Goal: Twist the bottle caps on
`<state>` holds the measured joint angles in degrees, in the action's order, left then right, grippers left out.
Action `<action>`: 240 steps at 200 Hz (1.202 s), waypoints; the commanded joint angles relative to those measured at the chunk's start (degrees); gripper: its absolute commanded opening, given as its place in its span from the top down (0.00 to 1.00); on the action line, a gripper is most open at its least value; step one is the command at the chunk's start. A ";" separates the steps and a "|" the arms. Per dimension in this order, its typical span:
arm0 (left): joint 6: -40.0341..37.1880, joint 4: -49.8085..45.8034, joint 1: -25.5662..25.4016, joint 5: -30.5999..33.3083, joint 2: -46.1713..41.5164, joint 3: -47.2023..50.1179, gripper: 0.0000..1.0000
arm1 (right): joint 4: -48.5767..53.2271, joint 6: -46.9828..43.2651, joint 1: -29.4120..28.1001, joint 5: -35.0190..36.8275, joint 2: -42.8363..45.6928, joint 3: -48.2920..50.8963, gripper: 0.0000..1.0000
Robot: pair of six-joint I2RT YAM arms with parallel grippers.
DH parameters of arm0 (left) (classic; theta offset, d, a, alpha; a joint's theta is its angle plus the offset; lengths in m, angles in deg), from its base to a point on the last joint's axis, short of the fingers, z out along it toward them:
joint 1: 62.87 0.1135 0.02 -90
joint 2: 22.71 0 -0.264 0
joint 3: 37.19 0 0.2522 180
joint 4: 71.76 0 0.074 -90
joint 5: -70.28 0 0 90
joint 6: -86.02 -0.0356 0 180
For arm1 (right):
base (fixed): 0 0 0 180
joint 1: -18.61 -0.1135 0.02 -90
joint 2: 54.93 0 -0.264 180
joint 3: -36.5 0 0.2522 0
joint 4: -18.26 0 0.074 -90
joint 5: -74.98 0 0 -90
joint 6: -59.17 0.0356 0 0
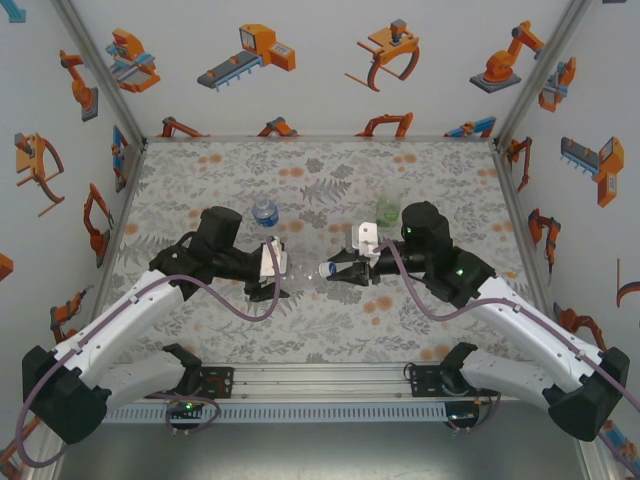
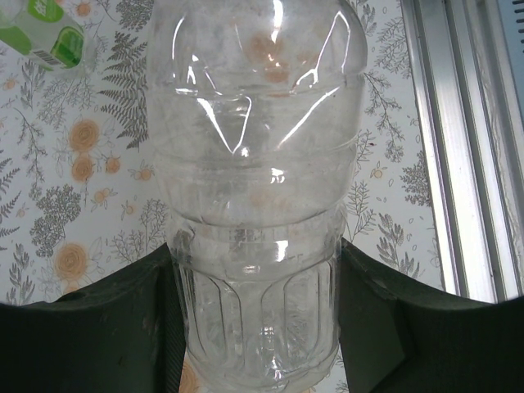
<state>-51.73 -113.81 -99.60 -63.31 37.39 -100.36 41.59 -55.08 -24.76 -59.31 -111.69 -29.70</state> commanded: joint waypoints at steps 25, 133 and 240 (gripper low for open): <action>-1.10 -0.53 -0.21 -2.39 0.67 -1.66 1.00 | -3.10 13.88 -0.13 4.94 0.24 0.73 0.99; -0.69 -0.16 -0.16 -0.54 1.04 -2.18 1.00 | 6.57 92.15 -0.04 27.41 -7.72 -8.76 1.00; -0.41 -0.17 -0.11 -0.01 0.22 -2.01 1.00 | 14.03 64.26 0.05 33.91 -4.77 -14.84 0.53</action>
<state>-50.62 -112.52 -99.03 -59.29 38.33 -101.30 56.54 22.42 -25.05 -30.53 -119.75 -42.36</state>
